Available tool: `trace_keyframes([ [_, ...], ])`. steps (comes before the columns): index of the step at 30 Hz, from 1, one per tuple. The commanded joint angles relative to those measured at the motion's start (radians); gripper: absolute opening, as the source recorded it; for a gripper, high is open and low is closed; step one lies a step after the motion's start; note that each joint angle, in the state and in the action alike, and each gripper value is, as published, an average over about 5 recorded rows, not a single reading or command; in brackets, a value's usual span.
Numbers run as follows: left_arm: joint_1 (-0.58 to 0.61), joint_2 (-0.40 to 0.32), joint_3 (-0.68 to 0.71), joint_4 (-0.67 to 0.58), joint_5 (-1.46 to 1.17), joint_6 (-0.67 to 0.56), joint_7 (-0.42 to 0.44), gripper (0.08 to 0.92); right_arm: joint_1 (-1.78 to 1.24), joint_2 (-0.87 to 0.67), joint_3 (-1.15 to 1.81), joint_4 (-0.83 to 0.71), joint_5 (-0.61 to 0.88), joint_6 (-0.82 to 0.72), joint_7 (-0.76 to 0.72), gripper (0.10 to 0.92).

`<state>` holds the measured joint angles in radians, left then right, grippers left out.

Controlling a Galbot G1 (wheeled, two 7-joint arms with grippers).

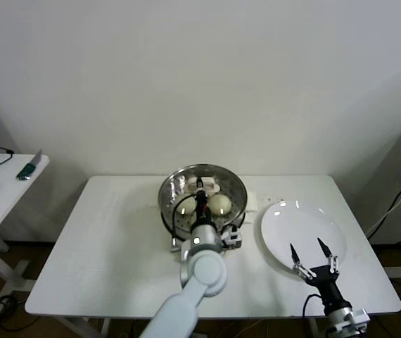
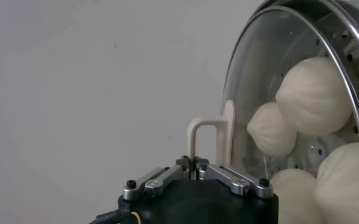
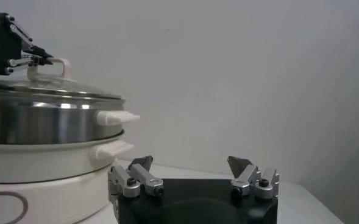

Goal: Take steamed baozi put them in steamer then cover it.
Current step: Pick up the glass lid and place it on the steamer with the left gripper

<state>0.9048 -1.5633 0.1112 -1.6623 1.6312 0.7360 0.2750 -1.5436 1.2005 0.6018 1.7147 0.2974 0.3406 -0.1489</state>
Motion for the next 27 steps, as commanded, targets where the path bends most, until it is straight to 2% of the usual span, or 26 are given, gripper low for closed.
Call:
trace_keyframes([
  [1, -0.002, -0.004, 0.0, 0.002, -0.023, 0.049, -0.018, 0.131, 0.001, 0.003, -0.001, 0.001, -0.007, -0.001, 0.0, 0.823],
  [12, -0.002, -0.017, 0.004, 0.013, -0.036, 0.049, -0.057, 0.131, -0.004, 0.01, -0.004, -0.001, -0.011, 0.006, -0.003, 0.823],
  [27, 0.01, -0.013, 0.001, 0.022, -0.034, 0.049, -0.066, 0.131, -0.002, 0.012, -0.001, 0.003, -0.019, 0.01, -0.005, 0.823],
])
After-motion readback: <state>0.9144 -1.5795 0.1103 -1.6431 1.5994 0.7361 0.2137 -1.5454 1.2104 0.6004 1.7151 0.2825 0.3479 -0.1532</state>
